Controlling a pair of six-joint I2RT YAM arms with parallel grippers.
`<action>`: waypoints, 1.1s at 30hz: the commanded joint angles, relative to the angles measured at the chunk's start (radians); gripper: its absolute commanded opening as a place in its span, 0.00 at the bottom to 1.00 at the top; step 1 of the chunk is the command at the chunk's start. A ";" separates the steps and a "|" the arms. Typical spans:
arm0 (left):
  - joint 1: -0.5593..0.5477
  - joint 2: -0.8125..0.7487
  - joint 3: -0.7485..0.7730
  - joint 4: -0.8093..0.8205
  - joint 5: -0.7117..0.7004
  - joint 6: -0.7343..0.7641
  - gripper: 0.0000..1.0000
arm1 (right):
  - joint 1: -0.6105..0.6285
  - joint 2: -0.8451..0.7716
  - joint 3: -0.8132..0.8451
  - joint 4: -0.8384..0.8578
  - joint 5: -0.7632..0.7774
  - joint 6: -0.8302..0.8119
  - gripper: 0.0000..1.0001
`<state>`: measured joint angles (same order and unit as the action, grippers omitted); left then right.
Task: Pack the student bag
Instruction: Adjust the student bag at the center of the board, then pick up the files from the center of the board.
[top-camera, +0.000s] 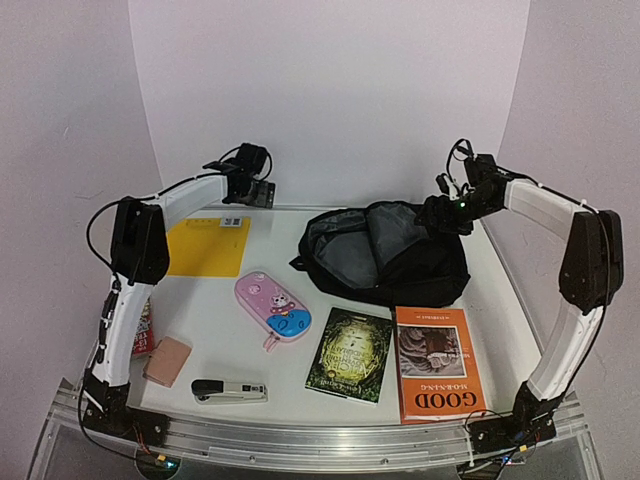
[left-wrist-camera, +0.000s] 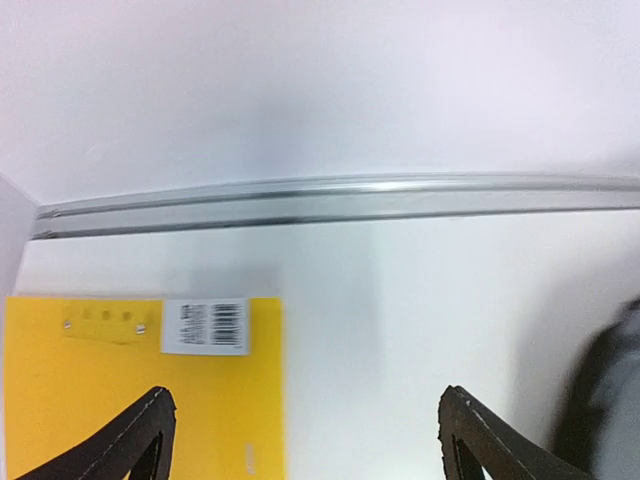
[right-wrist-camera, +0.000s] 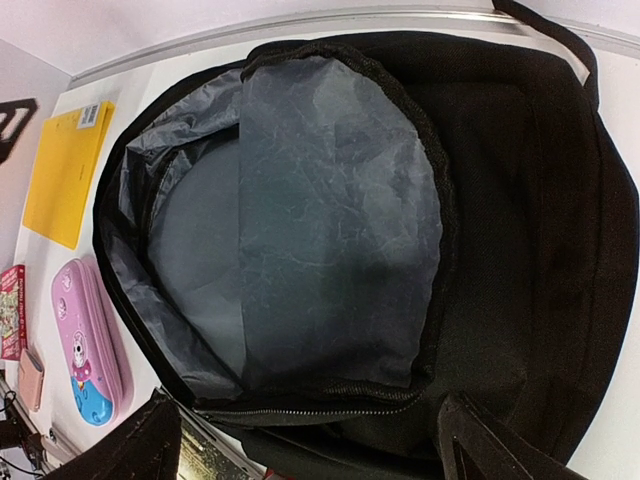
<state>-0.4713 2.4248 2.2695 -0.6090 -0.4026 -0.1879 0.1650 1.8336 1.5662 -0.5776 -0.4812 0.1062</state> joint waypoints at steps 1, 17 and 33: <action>-0.015 0.091 0.055 -0.075 -0.209 0.091 0.89 | -0.001 -0.048 -0.014 0.009 -0.002 0.006 0.89; -0.010 0.265 0.157 -0.027 -0.249 0.215 0.84 | 0.000 -0.029 -0.006 0.009 0.010 0.017 0.88; -0.010 0.371 0.178 0.061 -0.402 0.388 0.68 | -0.001 -0.004 0.002 0.008 0.003 0.030 0.87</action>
<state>-0.4828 2.7402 2.4107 -0.5645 -0.7355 0.1192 0.1650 1.8286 1.5551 -0.5770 -0.4805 0.1260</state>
